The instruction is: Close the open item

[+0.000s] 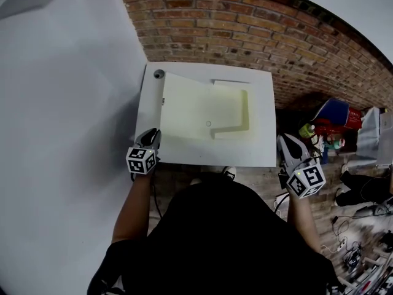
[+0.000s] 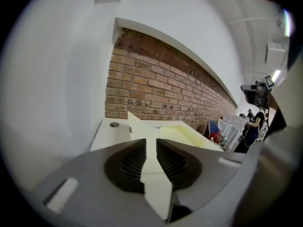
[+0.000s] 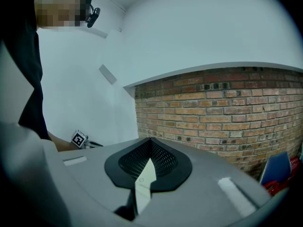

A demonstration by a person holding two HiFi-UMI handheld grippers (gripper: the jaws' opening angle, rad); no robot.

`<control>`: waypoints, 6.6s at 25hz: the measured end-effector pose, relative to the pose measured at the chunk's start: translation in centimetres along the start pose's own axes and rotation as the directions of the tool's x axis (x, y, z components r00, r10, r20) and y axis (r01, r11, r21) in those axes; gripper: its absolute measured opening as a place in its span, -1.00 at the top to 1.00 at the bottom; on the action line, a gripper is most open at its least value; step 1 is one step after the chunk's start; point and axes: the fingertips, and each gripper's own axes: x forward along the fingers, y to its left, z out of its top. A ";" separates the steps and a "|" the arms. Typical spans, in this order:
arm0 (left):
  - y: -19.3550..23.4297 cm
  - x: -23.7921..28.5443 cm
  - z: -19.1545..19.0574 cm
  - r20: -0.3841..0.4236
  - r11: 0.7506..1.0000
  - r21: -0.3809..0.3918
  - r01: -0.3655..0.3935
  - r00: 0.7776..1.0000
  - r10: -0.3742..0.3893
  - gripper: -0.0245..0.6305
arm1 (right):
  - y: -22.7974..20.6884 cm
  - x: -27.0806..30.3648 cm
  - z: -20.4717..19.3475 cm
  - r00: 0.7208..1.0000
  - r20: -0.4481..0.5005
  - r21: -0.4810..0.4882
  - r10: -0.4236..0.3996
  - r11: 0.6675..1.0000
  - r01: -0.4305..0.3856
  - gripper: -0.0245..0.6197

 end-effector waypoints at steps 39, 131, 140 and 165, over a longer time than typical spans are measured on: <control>2.3 7.0 -8.1 -0.133 0.961 -0.275 0.015 0.990 -0.053 0.57 | -0.7 -1.4 -3.0 0.996 -0.083 0.033 -0.029 0.999 0.032 0.92; -14.0 13.3 5.5 -0.130 0.934 0.273 0.229 0.971 -0.200 0.89 | -6.2 -5.3 -10.7 0.990 -0.124 0.213 -0.069 0.972 0.095 0.92; -17.1 14.2 5.7 -0.194 0.908 0.333 0.253 0.961 -0.197 0.89 | -6.7 -5.2 -12.2 0.986 -0.147 0.229 -0.073 0.968 0.105 0.92; -26.4 16.8 2.1 -0.349 0.800 0.421 0.427 0.891 -0.292 0.87 | -8.4 -7.2 -15.8 0.973 -0.209 0.276 -0.102 0.948 0.158 0.92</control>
